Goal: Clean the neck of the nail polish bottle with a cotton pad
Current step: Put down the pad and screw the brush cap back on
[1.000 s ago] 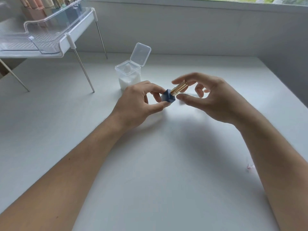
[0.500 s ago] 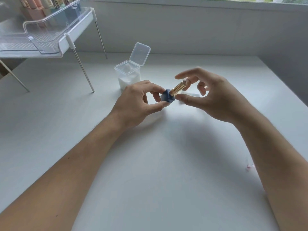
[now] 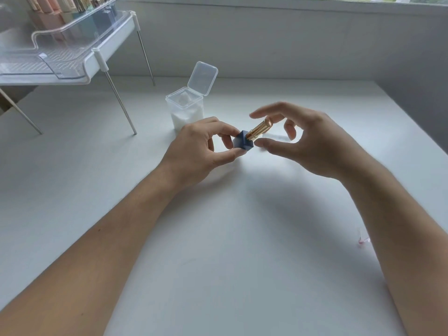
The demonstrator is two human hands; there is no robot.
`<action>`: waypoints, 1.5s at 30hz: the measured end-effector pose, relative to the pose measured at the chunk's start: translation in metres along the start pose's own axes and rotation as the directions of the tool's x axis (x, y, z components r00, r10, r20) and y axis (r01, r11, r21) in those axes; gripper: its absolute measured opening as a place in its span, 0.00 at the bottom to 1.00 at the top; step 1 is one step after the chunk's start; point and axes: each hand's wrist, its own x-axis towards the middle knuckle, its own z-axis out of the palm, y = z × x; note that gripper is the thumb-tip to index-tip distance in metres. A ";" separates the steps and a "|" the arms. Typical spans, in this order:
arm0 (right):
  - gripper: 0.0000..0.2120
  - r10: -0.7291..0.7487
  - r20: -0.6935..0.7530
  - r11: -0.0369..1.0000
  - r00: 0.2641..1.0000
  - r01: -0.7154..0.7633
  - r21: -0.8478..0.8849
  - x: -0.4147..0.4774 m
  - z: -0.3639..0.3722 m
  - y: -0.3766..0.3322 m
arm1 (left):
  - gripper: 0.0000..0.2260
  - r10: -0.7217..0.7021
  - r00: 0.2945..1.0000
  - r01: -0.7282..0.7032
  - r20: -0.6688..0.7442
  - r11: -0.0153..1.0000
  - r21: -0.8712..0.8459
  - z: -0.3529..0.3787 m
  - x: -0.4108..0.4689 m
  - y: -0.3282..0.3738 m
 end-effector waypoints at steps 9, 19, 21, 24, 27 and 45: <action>0.24 0.010 -0.088 1.000 0.996 -0.008 0.022 0.003 0.010 0.008 | 0.12 -0.013 1.000 0.013 0.019 1.000 0.019 0.001 0.000 -0.003; 0.04 -0.038 -0.012 0.984 0.999 0.039 0.171 0.002 0.009 0.005 | 0.12 -0.010 1.000 0.010 0.013 0.999 0.031 0.000 0.001 -0.005; 0.13 -0.020 -0.090 0.990 0.996 0.033 0.137 0.004 0.017 0.006 | 0.12 -0.009 1.000 0.009 0.010 1.000 0.029 -0.001 0.000 -0.006; 0.22 -0.012 -0.143 0.995 0.990 0.027 0.100 0.005 0.020 0.007 | 0.12 -0.005 1.000 0.005 0.006 1.000 0.029 -0.001 0.000 -0.005; 0.16 -0.001 -0.067 0.993 0.998 0.009 0.119 0.002 0.011 0.005 | 0.12 0.000 1.000 0.000 0.001 1.000 0.028 -0.001 0.000 -0.005; 0.09 0.028 -0.181 0.927 0.983 0.042 0.373 0.003 0.014 -0.002 | 0.12 0.103 0.975 -0.099 -0.195 0.995 0.030 0.000 -0.003 0.005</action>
